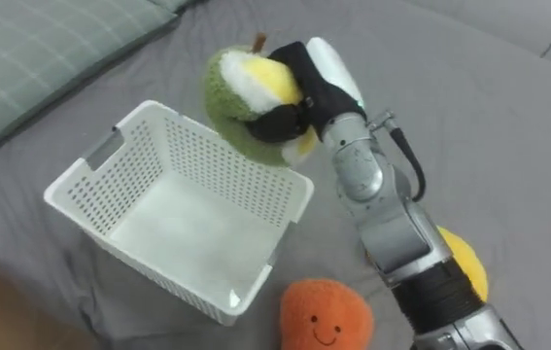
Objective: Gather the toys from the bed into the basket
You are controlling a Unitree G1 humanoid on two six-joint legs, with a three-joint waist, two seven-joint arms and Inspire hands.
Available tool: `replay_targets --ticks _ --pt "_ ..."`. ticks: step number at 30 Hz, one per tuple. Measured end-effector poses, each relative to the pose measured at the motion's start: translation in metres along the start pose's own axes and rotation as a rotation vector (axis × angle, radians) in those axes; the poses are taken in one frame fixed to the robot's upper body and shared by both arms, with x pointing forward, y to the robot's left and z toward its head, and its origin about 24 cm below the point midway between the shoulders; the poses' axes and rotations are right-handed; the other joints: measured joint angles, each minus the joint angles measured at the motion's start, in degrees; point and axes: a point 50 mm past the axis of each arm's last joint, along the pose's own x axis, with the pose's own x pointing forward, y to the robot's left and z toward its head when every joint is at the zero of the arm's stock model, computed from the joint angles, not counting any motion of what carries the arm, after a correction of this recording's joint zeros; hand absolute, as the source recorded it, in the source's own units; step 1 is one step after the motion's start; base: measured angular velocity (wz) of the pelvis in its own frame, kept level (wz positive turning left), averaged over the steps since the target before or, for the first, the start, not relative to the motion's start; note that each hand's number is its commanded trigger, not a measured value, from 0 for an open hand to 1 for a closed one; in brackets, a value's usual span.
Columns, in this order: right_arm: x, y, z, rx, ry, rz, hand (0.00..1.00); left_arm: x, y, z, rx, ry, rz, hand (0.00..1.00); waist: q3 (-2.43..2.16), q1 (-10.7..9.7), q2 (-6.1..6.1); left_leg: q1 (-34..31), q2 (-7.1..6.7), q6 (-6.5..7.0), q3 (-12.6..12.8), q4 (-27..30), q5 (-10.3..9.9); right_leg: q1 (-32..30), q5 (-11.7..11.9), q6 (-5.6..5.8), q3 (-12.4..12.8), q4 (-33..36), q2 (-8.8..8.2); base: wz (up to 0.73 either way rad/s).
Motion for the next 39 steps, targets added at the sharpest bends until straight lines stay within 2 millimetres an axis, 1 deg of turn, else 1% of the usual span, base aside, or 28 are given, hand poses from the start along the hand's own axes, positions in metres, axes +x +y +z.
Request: replay_targets --ticks 1,2,3,4,5,6,7,8,9,14,17,19,23,29,31,33,35,39 --pt "0.002 0.004 0.002 -0.006 -0.002 0.017 0.98 0.0 0.0 -0.001 -0.004 0.003 0.001 0.0 0.1 0.9 0.05 -0.1 -0.16 0.02 -0.3 0.0 0.1 0.0 0.0 0.03 -0.1 0.0 -0.09 0.2" --pt "0.002 0.007 0.002 -0.015 0.0 0.022 0.82 0.0 0.001 -0.002 -0.003 0.005 0.002 0.0 0.1 1.1 0.05 -0.2 -0.24 0.04 -0.5 0.0 0.2 0.0 0.0 0.06 -0.2 0.0 -0.15 0.18" --pt "0.004 0.012 0.002 -0.024 0.006 0.033 0.7 0.0 0.001 -0.002 0.002 0.008 -0.002 0.0 0.1 1.5 0.03 -0.4 -0.44 0.1 -0.9 0.0 0.4 0.0 -0.1 0.11 -0.7 0.1 -0.48 0.2" --pt "0.005 0.016 0.001 -0.026 0.016 0.046 0.55 0.0 0.0 -0.002 0.002 0.007 -0.006 0.0 0.15 2.3 0.08 -0.5 -0.59 0.17 -1.3 0.0 0.6 0.0 0.0 0.19 -0.9 0.1 -0.51 0.18" --pt "0.005 0.019 -0.001 -0.024 0.024 0.054 0.49 0.0 0.0 -0.001 0.002 0.005 -0.007 0.0 0.14 2.6 0.07 -0.5 -0.62 0.2 -1.3 0.0 0.6 0.0 0.0 0.22 -0.8 0.2 -0.48 0.13" --pt "0.005 0.025 -0.002 -0.028 0.032 0.073 0.36 -0.001 -0.001 0.002 0.002 -0.006 -0.009 0.0 0.15 3.2 0.06 -0.6 -0.71 0.26 -1.6 0.0 0.7 0.0 0.0 0.3 -0.8 0.2 -0.48 0.07" --pt "0.005 0.03 -0.002 -0.032 0.034 0.095 0.26 -0.001 -0.003 0.004 0.01 -0.017 -0.012 0.0 0.15 3.6 0.06 -0.7 -0.77 0.31 -1.6 0.0 0.8 0.0 0.1 0.35 -0.8 0.2 -0.47 0.06" --pt "0.006 0.032 -0.002 -0.027 0.035 0.103 0.05 -0.001 -0.003 0.005 0.012 -0.02 -0.013 0.0 0.15 3.8 0.06 -0.7 -0.79 0.32 -1.6 0.0 0.8 0.0 0.1 0.36 -0.8 0.2 -0.47 0.0" --pt "0.006 0.036 -0.002 -0.017 0.04 0.11 0.0 -0.001 -0.005 0.007 0.018 -0.028 -0.015 0.0 0.13 4.1 0.04 -0.7 -0.82 0.34 -1.7 0.0 0.8 0.0 0.1 0.4 -0.8 0.2 -0.46 0.0" --pt "0.007 0.038 -0.004 -0.013 0.047 0.116 0.0 -0.002 -0.011 0.008 0.018 -0.035 -0.028 0.0 0.14 4.3 0.03 -0.6 -1.05 0.48 -2.0 0.0 0.9 0.1 0.2 0.52 -0.7 0.2 -0.55 0.03" --pt "0.007 0.042 -0.013 -0.016 0.088 0.13 0.0 -0.002 -0.012 0.008 0.017 -0.035 -0.032 0.0 0.19 4.2 0.09 -0.6 -1.12 0.53 -2.0 0.0 1.0 0.2 0.2 0.58 -0.6 0.1 -0.61 0.0" --pt "0.006 0.042 -0.019 -0.02 0.112 0.137 0.0 -0.002 -0.013 0.008 0.014 -0.037 -0.038 0.0 0.35 4.1 0.28 -0.7 -1.13 0.57 -2.0 0.0 1.0 0.1 0.2 0.6 -0.5 0.1 -0.63 0.0" --pt "0.005 0.042 -0.02 -0.025 0.115 0.148 0.0 -0.002 -0.015 0.01 0.012 -0.042 -0.047 0.0 0.38 3.9 0.34 -0.7 -1.1 0.57 -1.9 -0.1 1.0 -0.1 0.2 0.61 -0.1 0.1 -0.55 0.0" --pt "0.005 0.039 -0.021 -0.039 0.111 0.131 0.0 -0.002 -0.017 0.015 0.045 -0.06 -0.045 0.0 0.13 3.8 -0.02 -0.4 -1.08 0.59 -1.6 -0.2 1.0 -0.1 0.2 0.62 0.1 0.0 -0.57 -0.02" --pt "0.005 0.037 -0.02 -0.039 0.1 0.116 0.0 -0.001 -0.016 0.017 0.041 -0.065 -0.041 0.0 -0.15 3.2 -0.43 -0.3 -1.06 0.63 -1.5 0.0 1.2 0.0 0.2 0.62 0.1 0.0 -0.63 0.0" --pt "0.006 0.034 -0.02 -0.032 0.088 0.098 0.0 -0.001 -0.015 0.017 0.036 -0.068 -0.039 0.0 -0.23 2.8 -0.61 -0.2 -1.06 0.65 -1.5 0.0 1.2 0.1 0.2 0.63 0.1 0.1 -0.66 0.0" --pt "0.006 0.032 -0.02 -0.029 0.082 0.083 0.0 -0.001 -0.014 0.018 0.025 -0.071 -0.035 0.0 -0.23 2.4 -0.73 0.1 -1.05 0.65 -1.4 -0.1 1.2 0.3 0.2 0.65 0.3 0.1 -0.65 -0.02" --pt "0.003 0.025 -0.026 -0.045 0.094 0.056 0.0 -0.001 -0.013 0.021 0.024 -0.085 -0.032 0.0 -0.16 1.7 -0.88 0.7 -0.99 0.73 -1.2 -0.2 1.1 1.0 0.3 0.71 0.5 0.2 -0.61 0.0"
